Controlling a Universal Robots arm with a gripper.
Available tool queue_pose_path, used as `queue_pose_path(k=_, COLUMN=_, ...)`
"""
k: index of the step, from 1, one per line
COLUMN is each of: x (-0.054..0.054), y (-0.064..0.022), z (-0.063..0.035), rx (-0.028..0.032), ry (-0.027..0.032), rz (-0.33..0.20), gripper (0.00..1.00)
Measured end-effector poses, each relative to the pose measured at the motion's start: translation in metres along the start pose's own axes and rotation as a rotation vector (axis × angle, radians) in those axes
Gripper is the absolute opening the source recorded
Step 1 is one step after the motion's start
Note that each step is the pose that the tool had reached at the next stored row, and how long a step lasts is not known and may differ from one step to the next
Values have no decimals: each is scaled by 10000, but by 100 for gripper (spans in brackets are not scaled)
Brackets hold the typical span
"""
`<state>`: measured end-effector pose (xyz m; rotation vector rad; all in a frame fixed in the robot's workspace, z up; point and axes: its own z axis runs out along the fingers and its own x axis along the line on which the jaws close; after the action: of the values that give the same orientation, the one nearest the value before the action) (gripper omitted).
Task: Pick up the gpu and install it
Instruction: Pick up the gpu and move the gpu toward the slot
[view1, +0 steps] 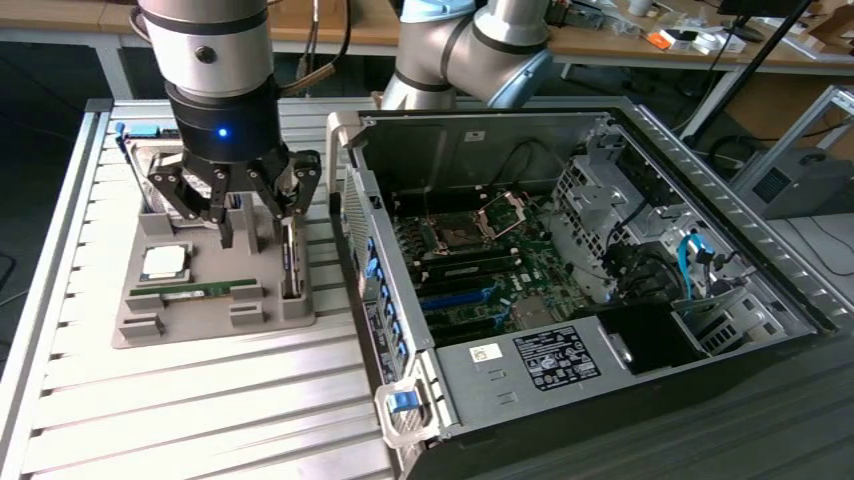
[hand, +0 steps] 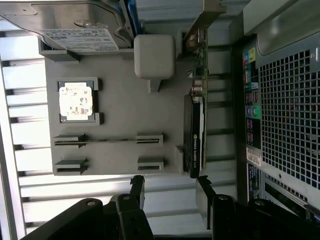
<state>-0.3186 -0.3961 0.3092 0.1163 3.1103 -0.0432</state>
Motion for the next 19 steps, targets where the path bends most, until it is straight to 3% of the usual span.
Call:
queue_pose_path(k=4, x=-110, y=62, z=15, rx=72, ry=-6, rz=-5, gripper=54)
queue_pose_path(k=9, x=-170, y=175, z=31, rx=156, ry=-12, rz=-16, gripper=54)
queue_pose_path(k=10, x=-201, y=191, z=41, rx=197, ry=-14, rz=-19, gripper=54)
queue_pose_path(k=19, x=-318, y=247, z=90, rx=311, ry=-24, rz=-21, gripper=54)
